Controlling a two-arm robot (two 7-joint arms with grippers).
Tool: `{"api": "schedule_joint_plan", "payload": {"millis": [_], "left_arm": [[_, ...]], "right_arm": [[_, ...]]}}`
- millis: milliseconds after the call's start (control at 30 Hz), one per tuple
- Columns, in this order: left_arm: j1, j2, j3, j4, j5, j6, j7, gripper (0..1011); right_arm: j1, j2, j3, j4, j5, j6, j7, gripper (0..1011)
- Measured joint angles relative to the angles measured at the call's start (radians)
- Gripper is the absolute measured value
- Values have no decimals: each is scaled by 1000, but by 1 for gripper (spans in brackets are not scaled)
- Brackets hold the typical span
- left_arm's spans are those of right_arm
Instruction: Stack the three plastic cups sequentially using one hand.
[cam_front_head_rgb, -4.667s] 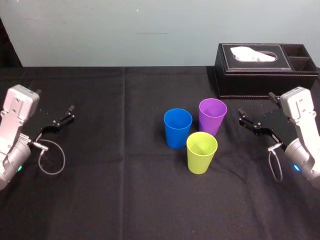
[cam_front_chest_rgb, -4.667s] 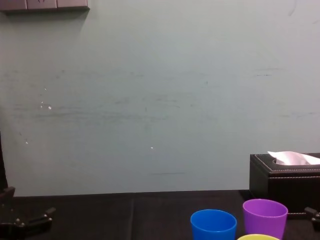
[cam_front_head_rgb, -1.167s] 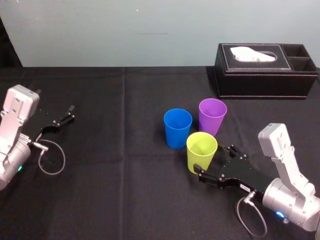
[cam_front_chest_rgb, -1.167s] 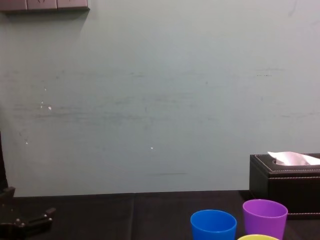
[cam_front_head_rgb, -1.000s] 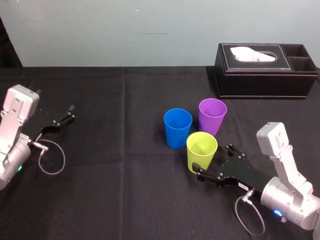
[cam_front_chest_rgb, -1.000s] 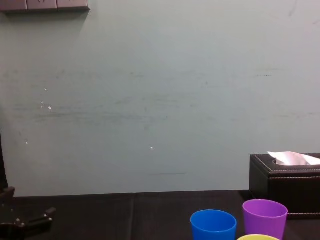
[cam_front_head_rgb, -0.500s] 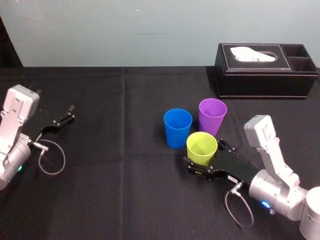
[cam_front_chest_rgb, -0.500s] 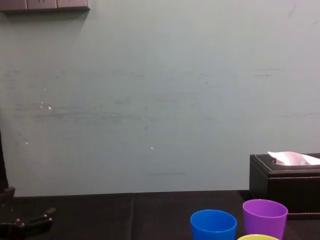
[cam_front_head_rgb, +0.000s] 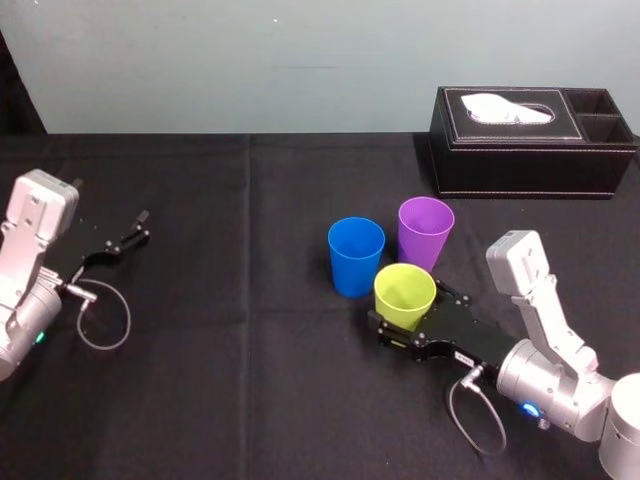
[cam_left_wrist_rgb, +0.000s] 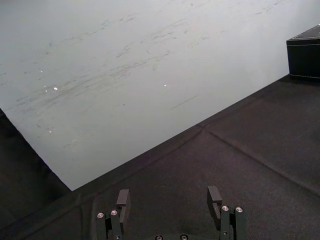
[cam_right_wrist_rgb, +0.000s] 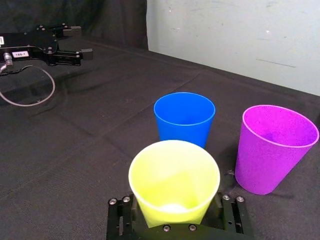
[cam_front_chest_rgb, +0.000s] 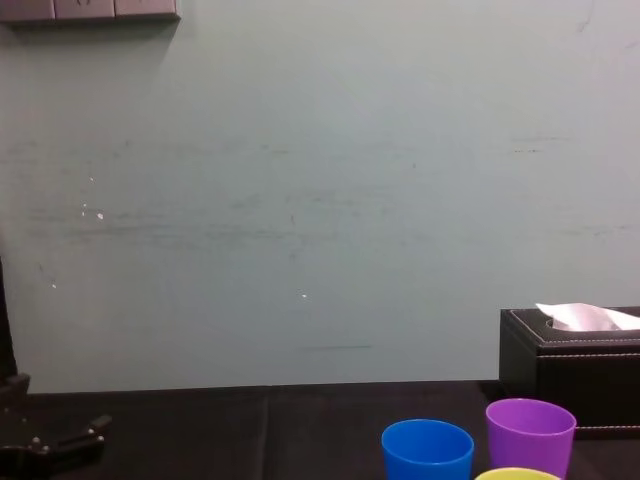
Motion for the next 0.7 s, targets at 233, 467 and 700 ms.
{"api": "schedule_joint_plan", "payload": {"millis": [233, 467, 700], "left_arm": [[0, 0, 0, 0, 0, 0, 0, 1011], [0, 0, 0, 0, 0, 0, 0, 1011], [0, 0, 0, 0, 0, 0, 0, 1011]], "right_arm": [[-1, 1, 1, -1, 2, -1, -1, 723], [-2, 2, 1, -2, 3, -2, -1, 722], [-13, 6, 25, -16, 15, -22, 11, 722]]}}
